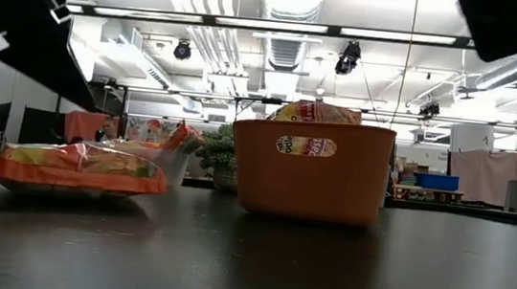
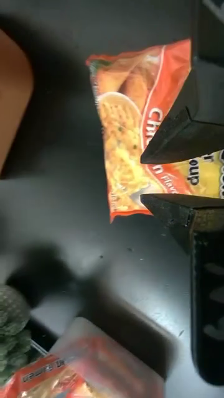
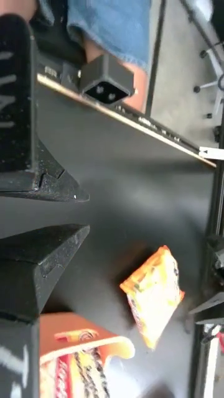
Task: Sort Maruchan noodles
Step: Put the orange noodle pack into the transparent bin
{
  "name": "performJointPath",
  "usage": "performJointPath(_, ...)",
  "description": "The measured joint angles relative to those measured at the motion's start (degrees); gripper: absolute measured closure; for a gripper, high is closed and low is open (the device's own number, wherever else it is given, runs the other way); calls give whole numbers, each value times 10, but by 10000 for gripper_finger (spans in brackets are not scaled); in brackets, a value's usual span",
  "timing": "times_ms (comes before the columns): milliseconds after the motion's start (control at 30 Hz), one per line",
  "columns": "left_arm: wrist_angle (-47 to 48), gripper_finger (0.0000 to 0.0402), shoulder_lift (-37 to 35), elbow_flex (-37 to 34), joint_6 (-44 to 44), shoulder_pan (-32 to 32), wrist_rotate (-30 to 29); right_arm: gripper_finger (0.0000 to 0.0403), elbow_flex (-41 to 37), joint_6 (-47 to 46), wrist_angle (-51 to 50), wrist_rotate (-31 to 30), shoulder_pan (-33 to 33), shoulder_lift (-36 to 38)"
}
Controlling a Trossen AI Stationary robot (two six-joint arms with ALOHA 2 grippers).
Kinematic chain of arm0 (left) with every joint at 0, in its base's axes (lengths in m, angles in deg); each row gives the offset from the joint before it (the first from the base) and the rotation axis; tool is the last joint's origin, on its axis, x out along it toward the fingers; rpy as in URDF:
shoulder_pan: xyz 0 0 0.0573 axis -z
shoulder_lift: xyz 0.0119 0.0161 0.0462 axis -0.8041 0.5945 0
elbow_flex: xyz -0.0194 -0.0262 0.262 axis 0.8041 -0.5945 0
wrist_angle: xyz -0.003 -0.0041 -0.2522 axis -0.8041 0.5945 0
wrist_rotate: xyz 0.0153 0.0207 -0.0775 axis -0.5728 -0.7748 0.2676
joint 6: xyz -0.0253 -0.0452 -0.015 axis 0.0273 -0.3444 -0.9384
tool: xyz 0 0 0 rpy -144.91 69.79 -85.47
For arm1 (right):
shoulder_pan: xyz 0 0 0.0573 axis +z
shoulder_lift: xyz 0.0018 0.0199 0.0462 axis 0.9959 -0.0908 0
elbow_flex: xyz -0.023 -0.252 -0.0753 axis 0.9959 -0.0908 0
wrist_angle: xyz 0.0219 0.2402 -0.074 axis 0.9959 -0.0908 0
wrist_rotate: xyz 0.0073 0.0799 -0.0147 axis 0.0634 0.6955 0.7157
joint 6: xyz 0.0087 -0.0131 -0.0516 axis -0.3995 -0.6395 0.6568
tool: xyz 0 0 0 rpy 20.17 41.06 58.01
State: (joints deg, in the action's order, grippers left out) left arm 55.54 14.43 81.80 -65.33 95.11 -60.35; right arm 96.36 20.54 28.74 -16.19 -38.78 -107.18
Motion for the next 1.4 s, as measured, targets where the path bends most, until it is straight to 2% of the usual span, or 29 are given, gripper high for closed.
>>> performJointPath(100,4,332,-16,0,14,0,-16,344,0,32,0,13,-16,0)
performJointPath(233,2,334,-36,0,56,0,-30,344,0,75,2,62,-53,5)
performJointPath(400,-19,355,-71,-14,110,0,-34,344,0,149,3,105,-102,16)
performJointPath(633,-190,395,-122,-63,274,0,-32,344,-2,231,3,163,-156,61)
performJointPath(833,-329,400,-184,-127,399,-15,-12,344,-11,267,16,229,-208,98)
performJointPath(1067,-391,401,-273,-215,413,-57,18,344,-38,294,40,290,-263,119)
performJointPath(1167,-425,401,-303,-251,412,-82,35,344,-50,310,45,292,-282,131)
performJointPath(1267,-442,401,-328,-279,411,-117,64,344,-50,330,47,293,-301,152)
performJointPath(1400,-446,402,-351,-295,399,-184,112,344,-50,355,46,338,-335,196)
